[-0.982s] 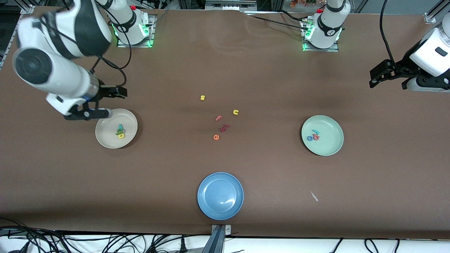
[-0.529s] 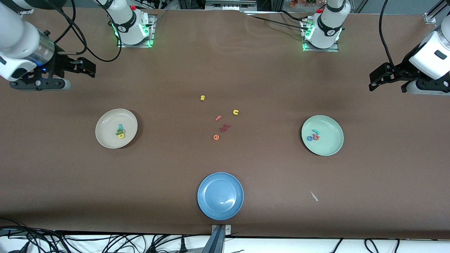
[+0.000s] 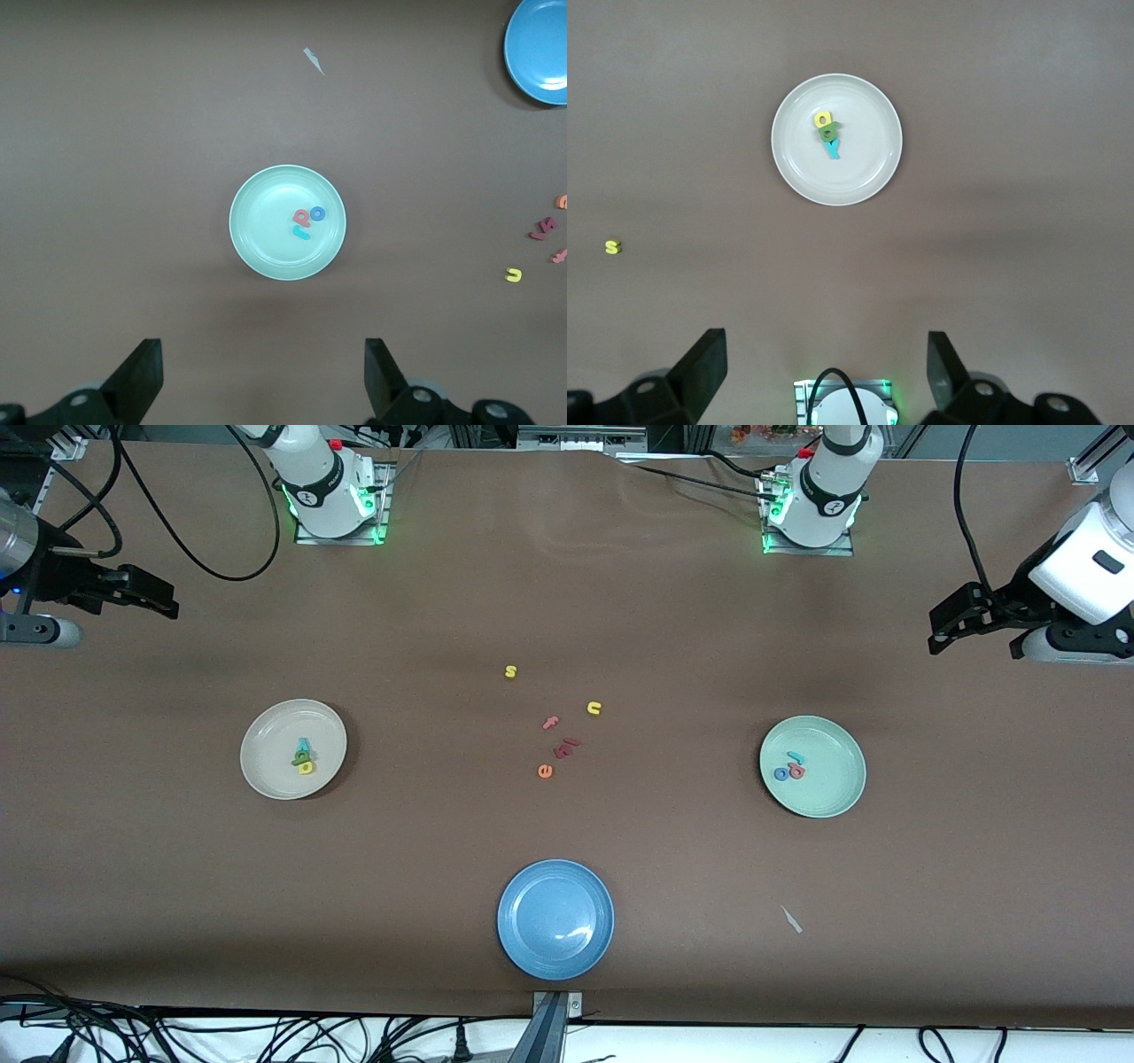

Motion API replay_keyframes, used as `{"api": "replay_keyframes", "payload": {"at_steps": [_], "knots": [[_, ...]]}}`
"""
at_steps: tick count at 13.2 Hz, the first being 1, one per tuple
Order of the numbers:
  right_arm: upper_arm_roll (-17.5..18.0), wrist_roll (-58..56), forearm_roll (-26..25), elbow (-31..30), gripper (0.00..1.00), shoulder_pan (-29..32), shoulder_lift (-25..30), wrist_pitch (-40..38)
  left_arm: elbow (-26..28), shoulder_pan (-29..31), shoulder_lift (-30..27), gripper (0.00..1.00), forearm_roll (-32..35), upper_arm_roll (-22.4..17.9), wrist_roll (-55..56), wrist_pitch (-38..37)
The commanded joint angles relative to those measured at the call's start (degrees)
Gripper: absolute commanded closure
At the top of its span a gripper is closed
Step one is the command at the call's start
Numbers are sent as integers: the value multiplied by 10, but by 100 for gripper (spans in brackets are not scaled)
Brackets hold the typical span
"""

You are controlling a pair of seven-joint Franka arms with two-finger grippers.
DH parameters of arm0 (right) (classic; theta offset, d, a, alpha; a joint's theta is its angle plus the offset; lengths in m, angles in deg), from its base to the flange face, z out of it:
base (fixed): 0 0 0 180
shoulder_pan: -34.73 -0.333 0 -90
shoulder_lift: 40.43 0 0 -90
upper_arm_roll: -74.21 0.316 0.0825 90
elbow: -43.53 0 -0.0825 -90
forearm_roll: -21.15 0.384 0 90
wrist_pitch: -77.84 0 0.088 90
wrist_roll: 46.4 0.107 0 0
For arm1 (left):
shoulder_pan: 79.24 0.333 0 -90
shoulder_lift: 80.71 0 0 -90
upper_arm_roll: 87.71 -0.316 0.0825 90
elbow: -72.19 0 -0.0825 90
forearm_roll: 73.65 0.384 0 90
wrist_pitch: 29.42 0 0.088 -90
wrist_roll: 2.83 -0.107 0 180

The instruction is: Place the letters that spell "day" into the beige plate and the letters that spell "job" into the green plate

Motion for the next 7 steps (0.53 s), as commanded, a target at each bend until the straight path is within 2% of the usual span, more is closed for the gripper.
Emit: {"api": "replay_keyframes", "payload": {"at_steps": [1,2,7], "knots": [[2,-23,12,-7,0,6,5,9,-13,-6,5,0,42,26,2,4],[2,-21,11,-9,0,6,4,10,-12,-6,5,0,49,36,4,10],[2,-20,5,-20,0,4,3,57,-7,4,3,0,46,35,2,2]]}}
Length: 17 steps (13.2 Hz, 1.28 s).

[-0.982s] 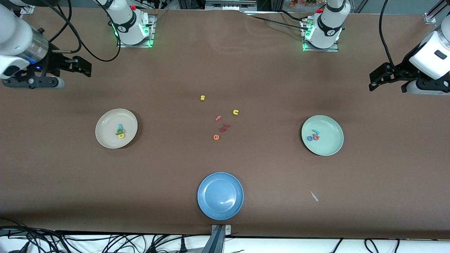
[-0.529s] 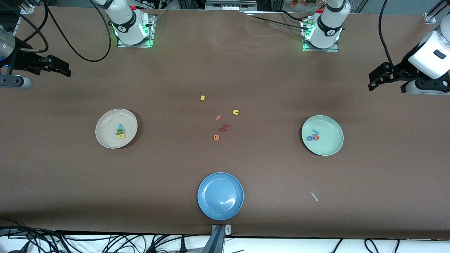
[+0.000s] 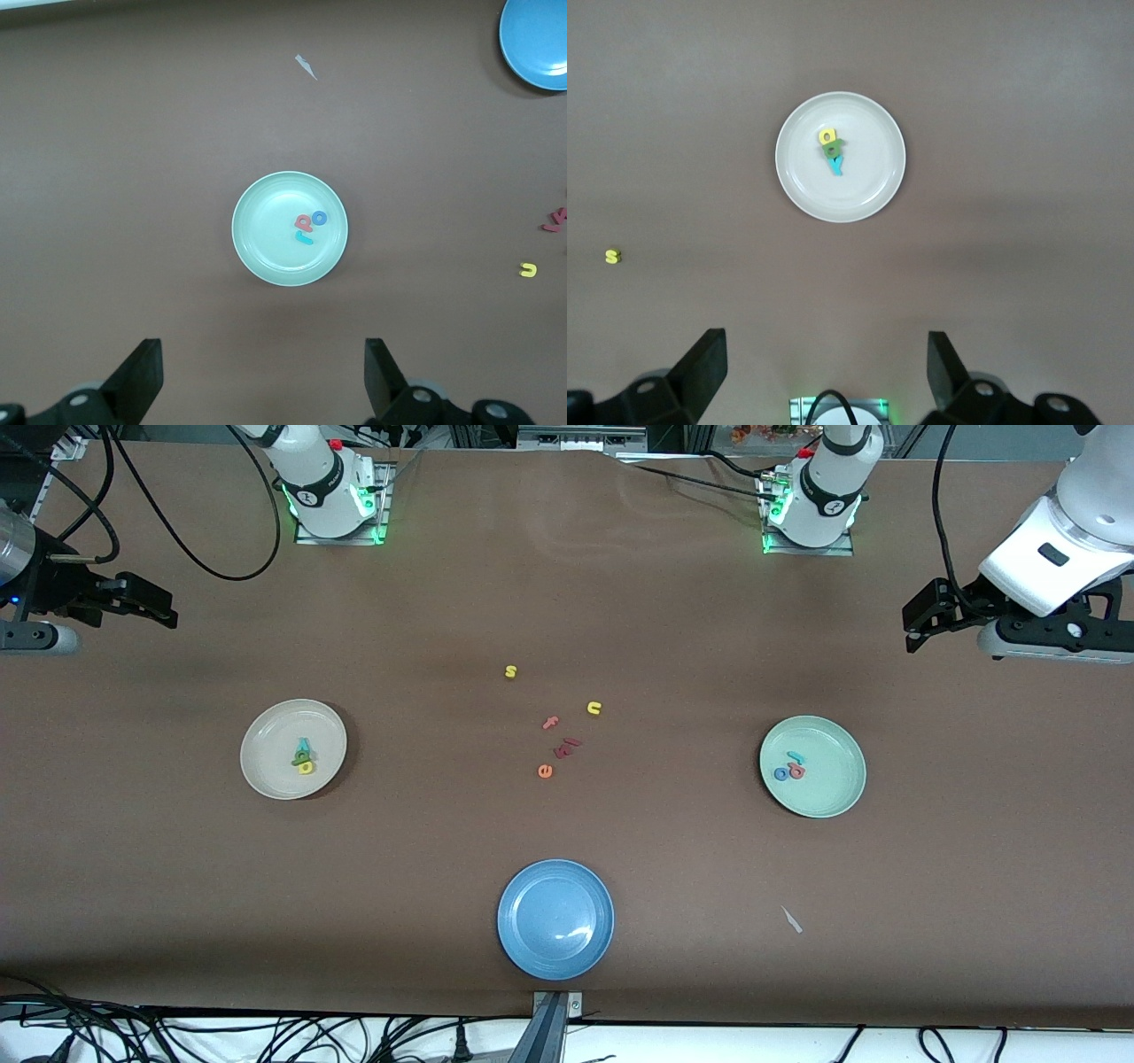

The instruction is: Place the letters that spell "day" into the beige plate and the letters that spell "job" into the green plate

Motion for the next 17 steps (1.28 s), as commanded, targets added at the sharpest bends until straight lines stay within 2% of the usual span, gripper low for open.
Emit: {"api": "replay_keyframes", "payload": {"at_steps": [1,17], "knots": [[1,-11,3,-11,0,5,5,23,-7,1,3,0,11,1,-2,-5],[2,-6,-11,-7,0,0,-1,22,-8,1,1,0,9,3,-1,-27]]}}
